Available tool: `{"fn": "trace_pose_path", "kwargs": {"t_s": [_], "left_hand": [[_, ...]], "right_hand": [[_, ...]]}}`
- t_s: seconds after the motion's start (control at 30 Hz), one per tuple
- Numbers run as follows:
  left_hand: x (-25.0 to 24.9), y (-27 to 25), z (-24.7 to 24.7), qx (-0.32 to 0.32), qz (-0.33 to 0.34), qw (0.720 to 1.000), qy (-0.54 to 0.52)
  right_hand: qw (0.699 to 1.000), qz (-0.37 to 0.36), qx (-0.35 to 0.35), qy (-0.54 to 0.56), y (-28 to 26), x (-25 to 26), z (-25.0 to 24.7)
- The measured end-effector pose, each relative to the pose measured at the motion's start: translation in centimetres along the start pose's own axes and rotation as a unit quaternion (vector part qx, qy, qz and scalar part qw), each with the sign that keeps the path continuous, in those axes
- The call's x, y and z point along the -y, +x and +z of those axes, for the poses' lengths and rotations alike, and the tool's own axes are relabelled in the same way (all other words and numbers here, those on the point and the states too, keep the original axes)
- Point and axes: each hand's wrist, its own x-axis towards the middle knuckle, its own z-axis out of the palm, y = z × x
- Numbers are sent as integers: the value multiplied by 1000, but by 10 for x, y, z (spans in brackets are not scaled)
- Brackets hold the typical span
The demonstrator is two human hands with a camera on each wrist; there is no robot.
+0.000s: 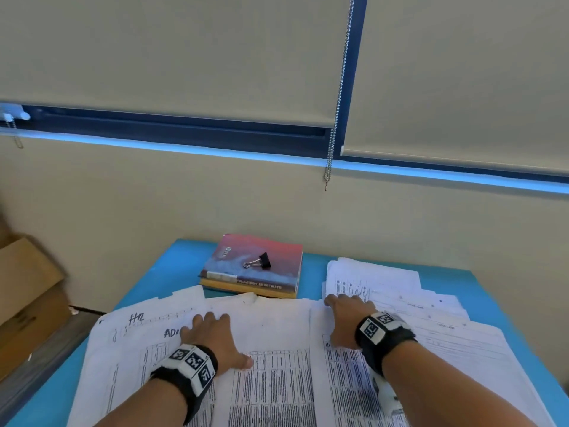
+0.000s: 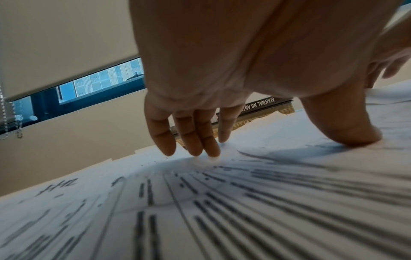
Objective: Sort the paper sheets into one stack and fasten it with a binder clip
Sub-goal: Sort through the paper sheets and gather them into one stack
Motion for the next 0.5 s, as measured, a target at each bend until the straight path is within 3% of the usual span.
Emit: {"fn": "trace_pose_path", "kwargs": {"t_s": [0.23, 0.5], "left_hand": [[7, 5, 1, -20, 9, 1000, -13], [21, 14, -3, 3, -9, 1000, -29]], "right_hand": [[995, -83, -49, 41, -9, 17, -15], [986, -159, -24, 37, -20, 65, -7]]}}
